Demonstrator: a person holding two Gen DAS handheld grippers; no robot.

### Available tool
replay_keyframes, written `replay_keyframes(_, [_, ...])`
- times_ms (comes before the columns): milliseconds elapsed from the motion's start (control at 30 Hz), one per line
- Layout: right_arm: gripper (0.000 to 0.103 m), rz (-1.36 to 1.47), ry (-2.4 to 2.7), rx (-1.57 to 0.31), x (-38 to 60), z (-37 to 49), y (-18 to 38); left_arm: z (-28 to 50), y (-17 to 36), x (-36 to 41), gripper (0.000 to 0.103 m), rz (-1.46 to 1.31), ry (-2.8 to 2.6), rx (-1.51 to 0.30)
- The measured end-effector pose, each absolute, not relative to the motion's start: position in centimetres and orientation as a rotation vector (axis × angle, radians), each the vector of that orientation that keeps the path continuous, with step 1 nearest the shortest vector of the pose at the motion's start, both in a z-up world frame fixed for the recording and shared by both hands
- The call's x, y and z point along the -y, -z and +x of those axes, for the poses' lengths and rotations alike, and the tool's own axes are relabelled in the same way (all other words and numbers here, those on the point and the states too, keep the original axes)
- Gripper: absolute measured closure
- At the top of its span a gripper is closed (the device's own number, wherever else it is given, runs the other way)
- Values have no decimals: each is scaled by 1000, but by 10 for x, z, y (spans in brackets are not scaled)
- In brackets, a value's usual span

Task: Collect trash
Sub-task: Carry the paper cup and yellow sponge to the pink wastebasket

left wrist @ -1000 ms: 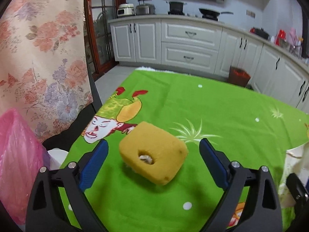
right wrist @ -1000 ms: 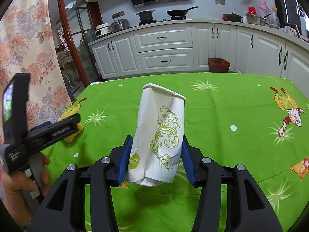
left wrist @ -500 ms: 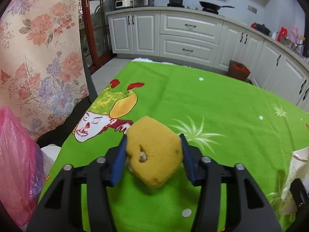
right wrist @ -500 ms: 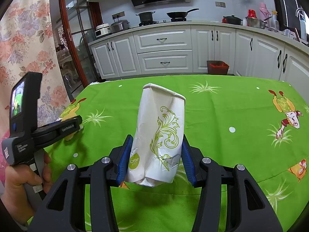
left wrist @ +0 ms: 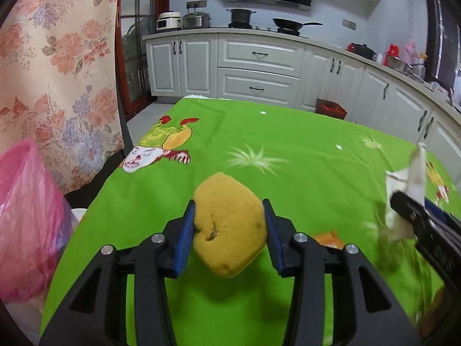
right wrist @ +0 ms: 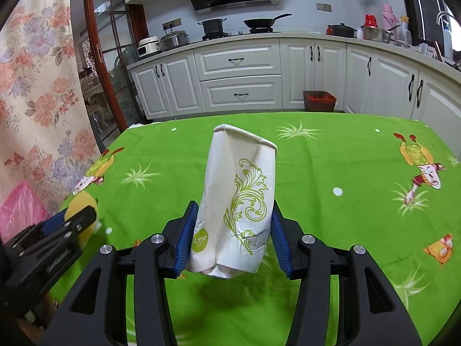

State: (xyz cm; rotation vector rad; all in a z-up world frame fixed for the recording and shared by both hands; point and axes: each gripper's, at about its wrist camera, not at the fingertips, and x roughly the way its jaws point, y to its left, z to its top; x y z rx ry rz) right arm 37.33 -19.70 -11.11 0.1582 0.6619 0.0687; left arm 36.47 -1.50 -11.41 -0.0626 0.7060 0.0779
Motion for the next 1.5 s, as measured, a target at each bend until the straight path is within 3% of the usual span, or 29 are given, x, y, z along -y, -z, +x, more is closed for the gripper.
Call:
replay_keyframes(1000, [55, 63, -215, -694, 172, 262, 116, 236, 112, 16, 59, 14, 13, -650])
replay_keyframes(1500, [55, 4, -402, -681, 127, 235, 103, 178, 85, -22, 58, 36, -46, -570])
